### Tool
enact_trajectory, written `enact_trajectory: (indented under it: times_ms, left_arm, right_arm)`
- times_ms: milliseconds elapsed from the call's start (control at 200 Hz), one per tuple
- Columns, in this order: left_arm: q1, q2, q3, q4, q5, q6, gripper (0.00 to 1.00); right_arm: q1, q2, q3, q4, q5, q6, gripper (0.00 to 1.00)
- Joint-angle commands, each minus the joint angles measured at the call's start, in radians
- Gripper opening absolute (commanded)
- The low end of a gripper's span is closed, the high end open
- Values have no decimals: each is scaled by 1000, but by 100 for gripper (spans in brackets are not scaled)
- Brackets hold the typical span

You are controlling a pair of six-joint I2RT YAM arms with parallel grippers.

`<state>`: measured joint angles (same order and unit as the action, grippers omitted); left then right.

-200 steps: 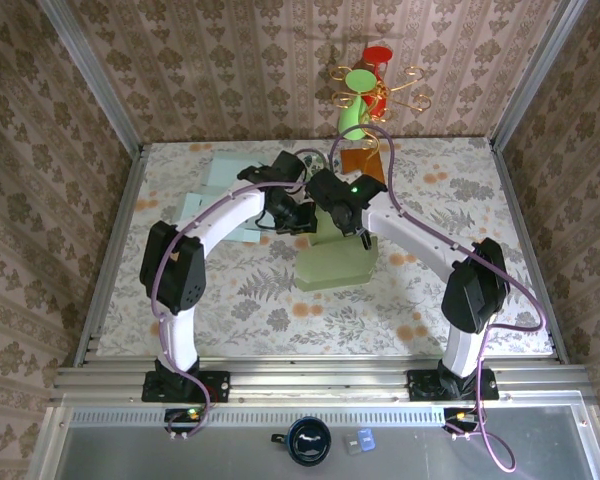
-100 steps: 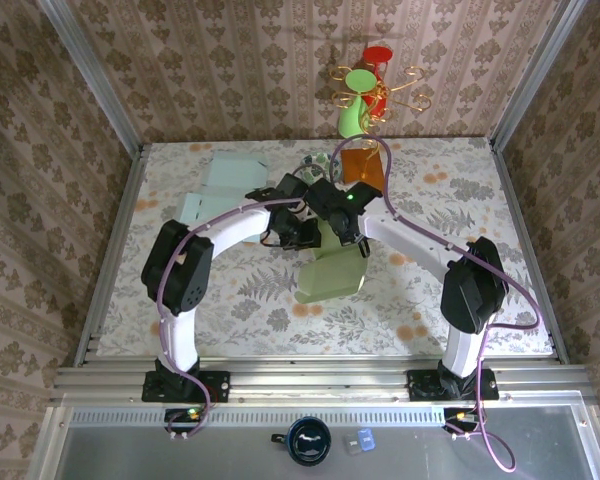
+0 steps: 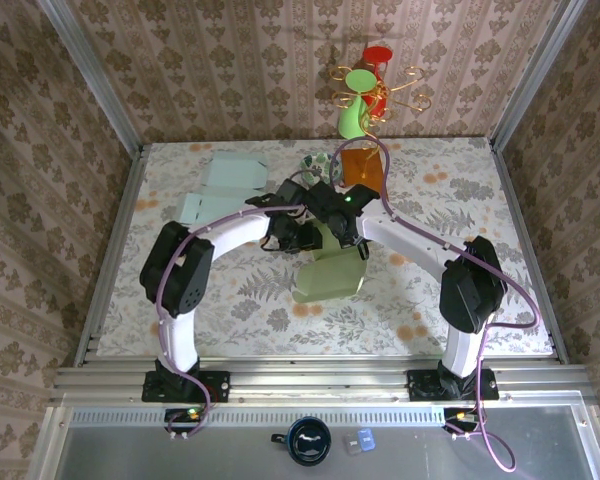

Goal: Fold the paper box

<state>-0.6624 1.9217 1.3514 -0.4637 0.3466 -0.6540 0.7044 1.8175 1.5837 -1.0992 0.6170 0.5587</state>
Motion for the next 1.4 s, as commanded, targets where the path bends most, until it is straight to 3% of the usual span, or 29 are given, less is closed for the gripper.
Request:
enact_trajectory:
  times_ms: [0,130,410,635,865,1125,1220,1395]
  left_arm:
    - [26,-66,-26,-15,-56,-4,37]
    - [54,-102,-57,54,-1,4,44]
    - [75,-101,-31,111,37,42,44]
    - [65,-63,-3,68,-16,59,29]
    - [31,-53,30,-7,-150,73,0]
    - [0,-63,40,-79,-281,48,0]
    - [-9,-72,63,-98,-275,54,28]
    - [-14,-125,89,-125,-213,20,55]
  right_arm:
    - [2,-1,-7,-44,34,29,0]
    - [-2,6,-2,-47,24,29,0]
    - [-3,22,6,-50,6,26,0]
    - [-7,15,12,-52,1,28,0]
    - [-8,19,21,-57,-5,35,0]
    - [-10,35,35,-65,-27,54,0]
    - [-19,37,27,-69,-48,76,0]
    - [-55,24,-6,-60,-110,118,0]
